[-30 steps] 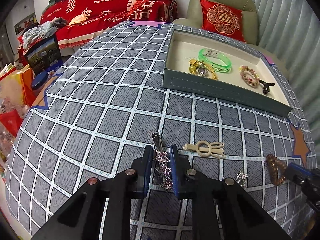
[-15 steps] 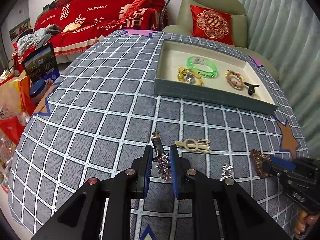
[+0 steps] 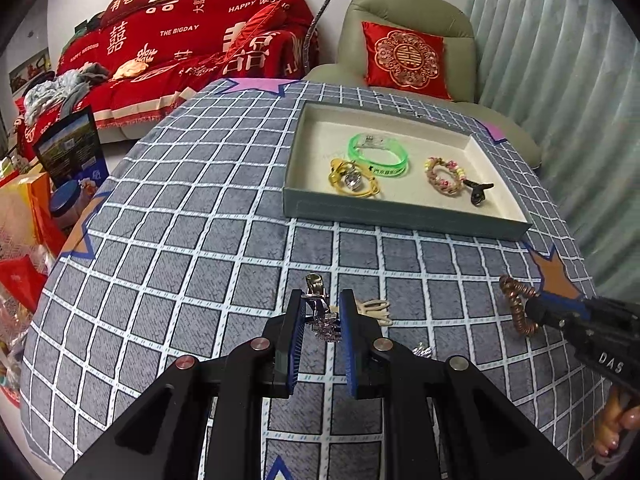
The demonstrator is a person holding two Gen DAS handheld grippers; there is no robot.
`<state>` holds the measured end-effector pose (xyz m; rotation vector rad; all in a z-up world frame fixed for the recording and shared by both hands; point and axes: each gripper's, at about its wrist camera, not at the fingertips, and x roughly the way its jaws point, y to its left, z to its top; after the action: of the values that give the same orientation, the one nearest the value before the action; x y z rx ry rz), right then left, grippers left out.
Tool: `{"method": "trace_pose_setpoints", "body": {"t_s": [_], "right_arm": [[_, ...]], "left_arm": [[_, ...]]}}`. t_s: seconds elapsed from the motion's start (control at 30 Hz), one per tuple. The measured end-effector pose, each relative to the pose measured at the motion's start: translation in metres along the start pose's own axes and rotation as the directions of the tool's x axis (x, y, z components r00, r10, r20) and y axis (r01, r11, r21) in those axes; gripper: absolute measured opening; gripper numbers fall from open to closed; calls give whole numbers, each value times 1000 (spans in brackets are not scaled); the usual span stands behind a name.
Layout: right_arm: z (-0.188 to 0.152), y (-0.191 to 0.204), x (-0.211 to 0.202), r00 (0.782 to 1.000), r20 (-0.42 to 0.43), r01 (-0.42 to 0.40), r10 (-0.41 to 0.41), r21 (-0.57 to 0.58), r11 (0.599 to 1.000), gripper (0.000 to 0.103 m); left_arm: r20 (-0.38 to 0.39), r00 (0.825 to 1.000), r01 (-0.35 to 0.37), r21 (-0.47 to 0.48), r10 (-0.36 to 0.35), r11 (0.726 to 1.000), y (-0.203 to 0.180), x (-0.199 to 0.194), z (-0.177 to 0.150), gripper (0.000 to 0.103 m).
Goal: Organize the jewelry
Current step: 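Lift the star clip and coil hair tie and carry both toward the tray, then lower the star clip and coil hair tie into the tray and open both tools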
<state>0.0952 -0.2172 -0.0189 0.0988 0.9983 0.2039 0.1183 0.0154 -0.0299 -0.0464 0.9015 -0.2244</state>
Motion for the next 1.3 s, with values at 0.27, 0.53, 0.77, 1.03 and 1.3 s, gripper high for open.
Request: {"method": "trace_pose_setpoints", "body": {"t_s": [0.27, 0.53, 0.77, 1.03, 1.3], "right_arm": [[14, -7, -10, 999, 32, -25, 24, 35, 999, 13], [40, -17, -19, 997, 70, -39, 35, 52, 998, 13], [69, -29, -17, 995, 95, -37, 31, 62, 997, 13], [108, -53, 2, 996, 79, -38, 29, 116, 993, 13], [140, -66, 35, 998, 56, -4, -4, 136, 991, 13]], "left_arm": [[18, 1000, 10, 25, -10, 1000, -6, -3, 12, 28], [41, 999, 32, 42, -34, 999, -10, -5, 30, 28], [48, 998, 46, 72, -49, 996, -22, 1, 54, 28], [64, 995, 65, 123, -74, 990, -46, 20, 92, 28], [48, 997, 55, 148, -63, 987, -63, 60, 121, 28]]}}
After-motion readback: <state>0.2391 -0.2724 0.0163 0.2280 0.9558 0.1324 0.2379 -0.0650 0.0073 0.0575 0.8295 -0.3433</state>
